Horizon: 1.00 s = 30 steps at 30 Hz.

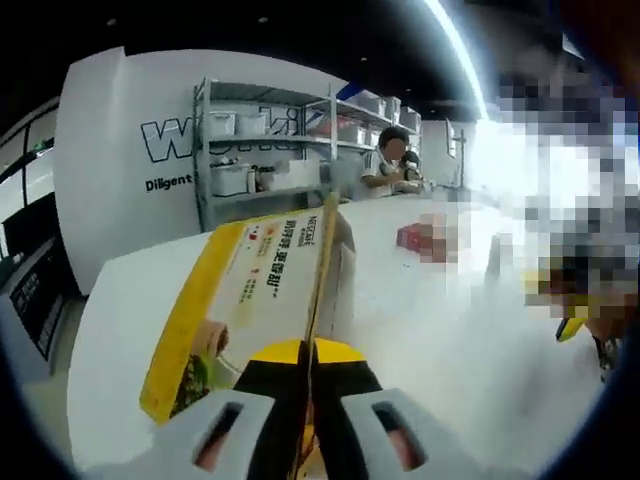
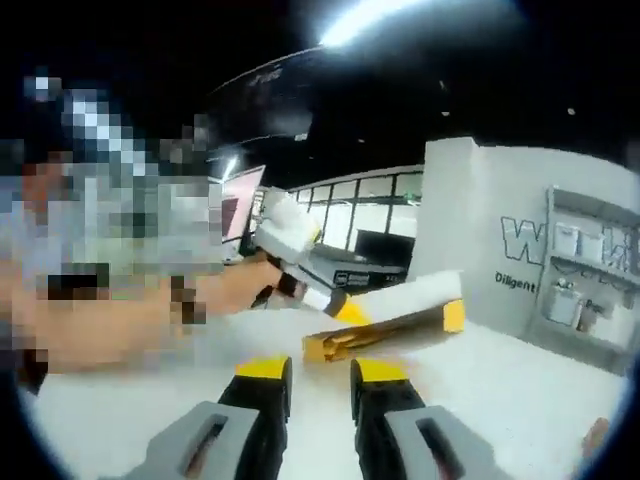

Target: Tear open the coffee pouch, take out the coffee, and pour the coffee from the pouch into the cup

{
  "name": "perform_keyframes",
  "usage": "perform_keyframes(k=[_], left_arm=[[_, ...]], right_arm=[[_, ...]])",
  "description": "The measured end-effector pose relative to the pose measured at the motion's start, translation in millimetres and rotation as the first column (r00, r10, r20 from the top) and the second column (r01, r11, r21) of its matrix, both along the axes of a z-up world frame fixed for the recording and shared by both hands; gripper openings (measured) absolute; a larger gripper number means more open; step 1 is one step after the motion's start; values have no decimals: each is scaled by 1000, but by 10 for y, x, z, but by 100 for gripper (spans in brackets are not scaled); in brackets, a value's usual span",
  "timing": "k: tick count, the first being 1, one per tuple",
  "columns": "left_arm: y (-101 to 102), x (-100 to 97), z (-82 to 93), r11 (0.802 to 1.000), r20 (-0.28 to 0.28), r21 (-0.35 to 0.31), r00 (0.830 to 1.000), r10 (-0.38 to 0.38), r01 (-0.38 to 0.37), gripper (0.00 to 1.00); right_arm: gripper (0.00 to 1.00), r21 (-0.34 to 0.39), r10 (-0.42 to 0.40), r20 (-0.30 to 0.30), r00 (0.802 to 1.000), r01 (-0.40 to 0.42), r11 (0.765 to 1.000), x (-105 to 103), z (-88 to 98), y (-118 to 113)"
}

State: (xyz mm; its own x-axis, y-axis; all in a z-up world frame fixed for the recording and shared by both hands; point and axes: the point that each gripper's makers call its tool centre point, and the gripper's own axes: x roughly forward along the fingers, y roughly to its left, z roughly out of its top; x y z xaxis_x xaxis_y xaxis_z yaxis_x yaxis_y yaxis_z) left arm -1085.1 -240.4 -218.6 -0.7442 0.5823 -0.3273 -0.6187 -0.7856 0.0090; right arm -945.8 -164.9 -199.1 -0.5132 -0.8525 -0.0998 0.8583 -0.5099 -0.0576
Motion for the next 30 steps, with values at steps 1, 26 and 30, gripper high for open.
perform_keyframes(k=[1, 26, 30], left_arm=[[-11, -9, 21, 1000, -6, 19, 1000, 8, -7, 4], [-727, 373, 287, 737, -308, 676, 920, 242, 32, 4], [-728, 394, 240, 822, -349, 569, 899, 264, -21, 4]], right_arm=[[25, -9, 5, 10, 1000, -5, 1000, -35, -15, -59], [22, -16, -31, 5, 1000, 31, 999, -389, -419, -634], [22, -11, -19, -2, 1000, 19, 1000, -350, -459, -697]])
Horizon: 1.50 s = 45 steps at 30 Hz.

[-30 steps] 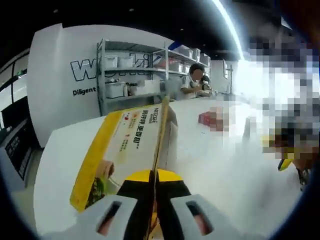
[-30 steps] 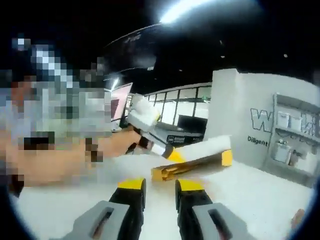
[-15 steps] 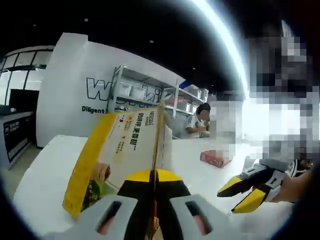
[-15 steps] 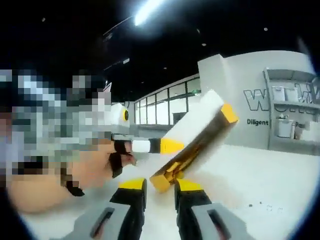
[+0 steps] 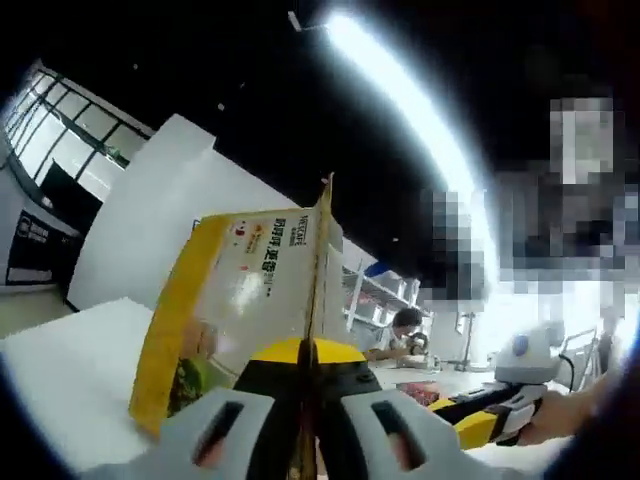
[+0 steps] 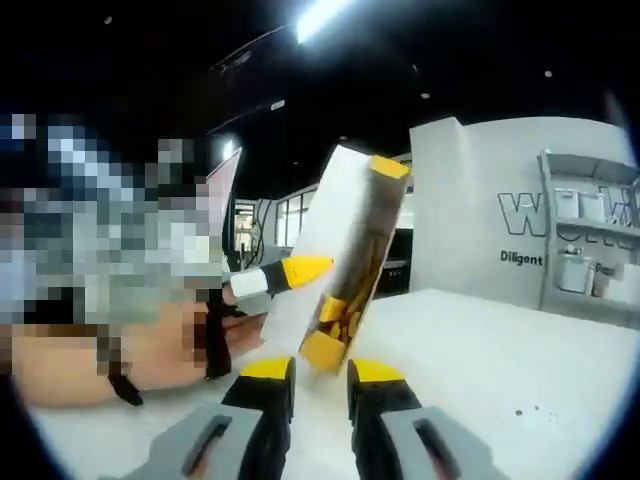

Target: Tear open the coffee pouch, take out the coffee, and pour the coffee from the pouch into the cup

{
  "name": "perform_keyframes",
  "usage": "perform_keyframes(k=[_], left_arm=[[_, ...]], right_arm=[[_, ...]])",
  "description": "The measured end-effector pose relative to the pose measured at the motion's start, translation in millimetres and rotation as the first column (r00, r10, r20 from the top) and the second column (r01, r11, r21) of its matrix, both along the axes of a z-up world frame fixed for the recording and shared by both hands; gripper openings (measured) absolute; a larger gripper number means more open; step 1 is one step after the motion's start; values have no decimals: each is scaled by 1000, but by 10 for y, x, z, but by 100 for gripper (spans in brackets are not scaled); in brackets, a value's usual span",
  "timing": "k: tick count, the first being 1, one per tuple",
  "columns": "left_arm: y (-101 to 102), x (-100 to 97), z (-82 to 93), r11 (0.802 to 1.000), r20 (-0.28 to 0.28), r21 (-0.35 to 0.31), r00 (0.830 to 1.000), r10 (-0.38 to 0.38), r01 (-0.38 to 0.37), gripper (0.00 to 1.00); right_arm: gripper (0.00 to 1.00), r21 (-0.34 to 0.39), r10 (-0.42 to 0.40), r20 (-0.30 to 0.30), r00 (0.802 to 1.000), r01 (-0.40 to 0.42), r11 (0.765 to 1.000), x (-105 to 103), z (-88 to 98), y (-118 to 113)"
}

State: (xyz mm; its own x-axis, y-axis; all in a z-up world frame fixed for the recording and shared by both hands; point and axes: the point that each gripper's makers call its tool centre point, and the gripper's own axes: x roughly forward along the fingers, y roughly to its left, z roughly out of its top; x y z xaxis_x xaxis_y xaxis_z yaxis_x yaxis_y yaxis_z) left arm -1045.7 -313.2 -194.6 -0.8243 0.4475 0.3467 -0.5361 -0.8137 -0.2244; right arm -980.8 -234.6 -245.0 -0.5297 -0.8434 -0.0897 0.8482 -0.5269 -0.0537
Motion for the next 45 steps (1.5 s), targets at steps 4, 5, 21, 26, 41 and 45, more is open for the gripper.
perform_keyframes(k=[4, 5, 21, 26, 41, 45], left_arm=[[158, 107, -159, 998, 54, -59, 998, -24, 27, 5], [145, 113, -191, 999, 68, -39, 997, -21, 24, 5], [-54, 258, -505, 977, 260, 192, 965, 40, -92, 9], [-107, 303, -524, 975, 259, 210, 966, 13, -70, 9], [82, 445, -490, 994, 250, 97, 968, 13, -39, 7], [61, 433, -476, 994, 246, 98, 969, 13, -39, 6]], right_arm=[[21, 10, 23, -2, 1000, -23, 1000, 102, -74, -121], [21, 10, 27, 0, 1000, -27, 1000, 114, -102, -146], [16, 67, -54, -53, 997, 57, 996, 38, -166, -391], [16, 89, -73, -64, 995, 79, 993, -28, -247, -491], [11, 243, -80, -261, 962, 145, 959, -269, -263, -534], [7, 241, -77, -276, 958, 146, 959, -273, -231, -543]])
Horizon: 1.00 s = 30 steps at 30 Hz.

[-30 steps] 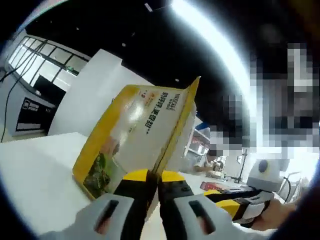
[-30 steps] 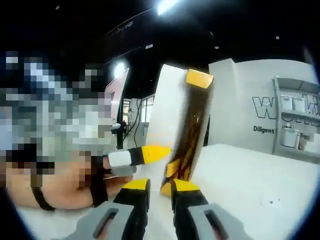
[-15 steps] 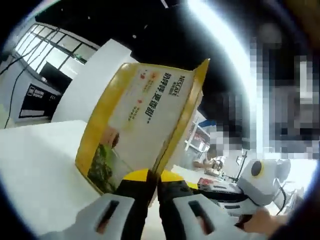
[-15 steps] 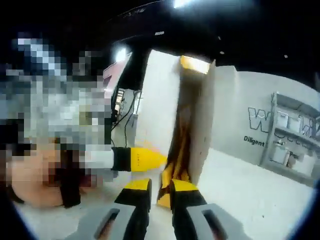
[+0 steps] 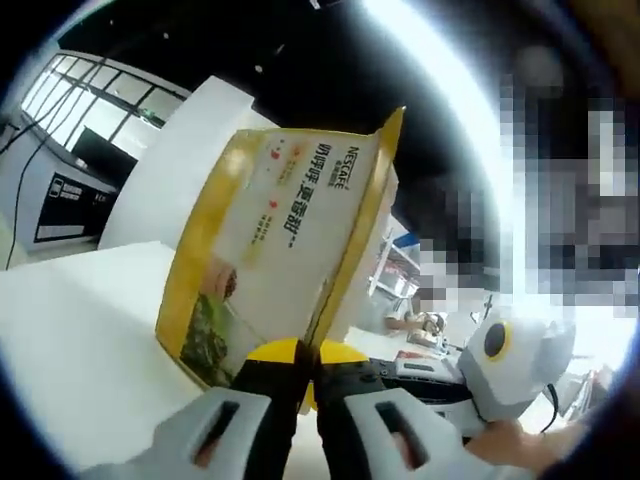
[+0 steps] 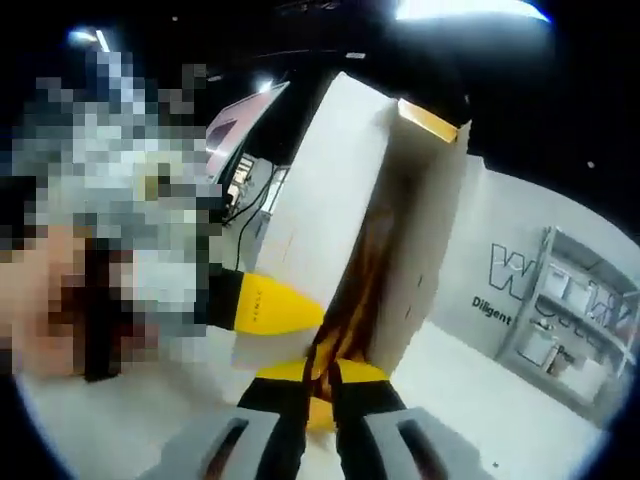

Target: Tear open the coffee pouch, take out the coffee, and pour the coffee from the pouch into the cup

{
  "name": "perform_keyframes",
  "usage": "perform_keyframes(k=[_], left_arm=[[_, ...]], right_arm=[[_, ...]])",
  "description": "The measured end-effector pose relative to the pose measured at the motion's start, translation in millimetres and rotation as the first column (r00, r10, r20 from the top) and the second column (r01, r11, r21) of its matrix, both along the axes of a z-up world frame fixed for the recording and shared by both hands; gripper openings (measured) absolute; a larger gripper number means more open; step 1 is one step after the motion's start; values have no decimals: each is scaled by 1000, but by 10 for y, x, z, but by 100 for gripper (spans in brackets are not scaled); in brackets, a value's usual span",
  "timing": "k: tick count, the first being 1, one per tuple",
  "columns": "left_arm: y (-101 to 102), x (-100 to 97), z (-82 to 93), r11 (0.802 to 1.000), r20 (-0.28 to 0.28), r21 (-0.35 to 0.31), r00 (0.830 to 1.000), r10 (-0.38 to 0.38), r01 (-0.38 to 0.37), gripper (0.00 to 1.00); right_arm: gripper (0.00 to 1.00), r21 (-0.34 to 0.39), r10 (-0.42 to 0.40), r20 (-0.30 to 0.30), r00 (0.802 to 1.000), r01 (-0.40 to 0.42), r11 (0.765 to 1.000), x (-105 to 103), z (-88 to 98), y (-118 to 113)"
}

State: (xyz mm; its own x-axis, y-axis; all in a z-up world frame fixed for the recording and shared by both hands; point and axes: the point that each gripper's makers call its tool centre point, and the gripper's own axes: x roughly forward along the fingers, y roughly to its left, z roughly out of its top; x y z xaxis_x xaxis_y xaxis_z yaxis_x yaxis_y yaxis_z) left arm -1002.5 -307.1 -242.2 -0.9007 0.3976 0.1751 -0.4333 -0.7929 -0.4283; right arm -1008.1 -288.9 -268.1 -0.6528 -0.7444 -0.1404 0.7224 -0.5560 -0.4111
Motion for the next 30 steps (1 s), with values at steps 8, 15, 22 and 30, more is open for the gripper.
perform_keyframes(k=[8, 15, 22, 30], left_arm=[[80, -7, -13, 998, 2, -71, 1000, 3, -3, 6], [146, -14, -67, 982, -7, -190, 1000, 13, -14, 6], [163, -98, -38, 969, -11, -248, 1000, 16, -18, 5], [165, -147, -2, 923, 2, -380, 998, 67, -61, 4]], right_arm=[[3, -32, -38, 21, 999, 39, 999, -97, 13, 82], [2, -100, -47, 72, 996, 54, 994, -64, 82, 208], [1, -93, -55, 81, 995, 62, 994, 118, 99, 475], [1, -87, -69, 17, 998, 70, 994, 361, 268, 808]])
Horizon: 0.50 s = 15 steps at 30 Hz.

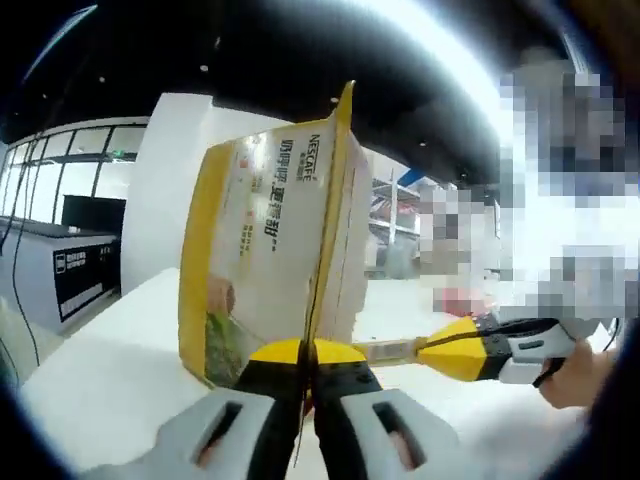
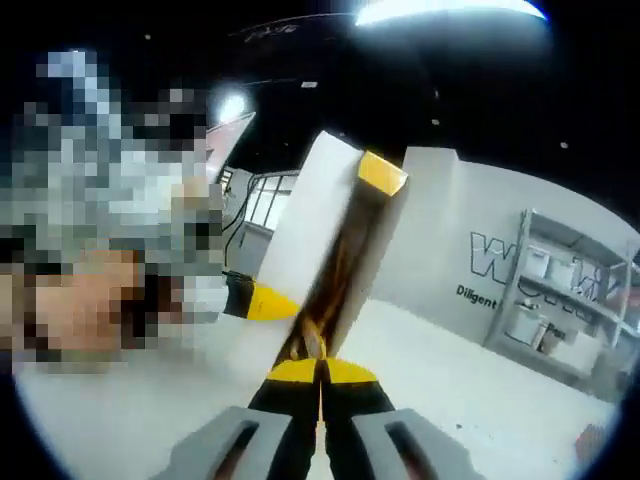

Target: Tear open the coffee pouch, take out the coffee, and pour the coffee from the pouch into the cup

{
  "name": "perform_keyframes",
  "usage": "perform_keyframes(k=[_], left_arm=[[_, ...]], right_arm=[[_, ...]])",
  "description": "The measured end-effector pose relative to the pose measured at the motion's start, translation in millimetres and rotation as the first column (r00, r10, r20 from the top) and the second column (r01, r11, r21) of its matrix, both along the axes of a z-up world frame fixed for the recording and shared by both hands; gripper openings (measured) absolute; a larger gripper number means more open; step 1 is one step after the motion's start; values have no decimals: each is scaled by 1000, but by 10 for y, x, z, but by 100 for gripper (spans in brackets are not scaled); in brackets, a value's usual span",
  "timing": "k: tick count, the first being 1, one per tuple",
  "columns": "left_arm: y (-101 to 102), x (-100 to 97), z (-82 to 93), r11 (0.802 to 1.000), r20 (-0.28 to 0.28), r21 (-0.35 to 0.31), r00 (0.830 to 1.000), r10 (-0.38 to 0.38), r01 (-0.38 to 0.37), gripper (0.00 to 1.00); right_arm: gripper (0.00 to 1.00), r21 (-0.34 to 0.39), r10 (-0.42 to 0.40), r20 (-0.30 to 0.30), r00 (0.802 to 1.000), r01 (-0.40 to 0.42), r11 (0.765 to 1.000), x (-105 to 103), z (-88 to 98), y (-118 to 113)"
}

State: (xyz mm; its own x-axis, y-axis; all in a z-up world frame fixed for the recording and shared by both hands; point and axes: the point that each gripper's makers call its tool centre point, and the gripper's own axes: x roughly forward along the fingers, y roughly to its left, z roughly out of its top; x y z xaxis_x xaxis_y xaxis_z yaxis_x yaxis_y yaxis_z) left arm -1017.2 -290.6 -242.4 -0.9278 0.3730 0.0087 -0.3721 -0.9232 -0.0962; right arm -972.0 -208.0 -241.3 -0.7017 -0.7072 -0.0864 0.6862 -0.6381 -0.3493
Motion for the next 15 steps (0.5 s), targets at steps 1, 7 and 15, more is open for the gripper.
perform_keyframes(k=[1, 7, 15], left_arm=[[-24, 19, 2, 1000, 1, -10, 1000, 1, -1, 4], [21, 26, 20, 992, 8, -117, 999, 46, -45, 4], [-21, -1, 10, 971, -5, -225, 997, 82, -81, 4]], right_arm=[[1, 1, 0, -17, 1000, 0, 1000, 32, 52, 38], [1, 24, 14, -137, 991, -11, 1000, 291, 418, 354], [1, -27, 23, -250, 968, -30, 999, 655, 921, 933]])
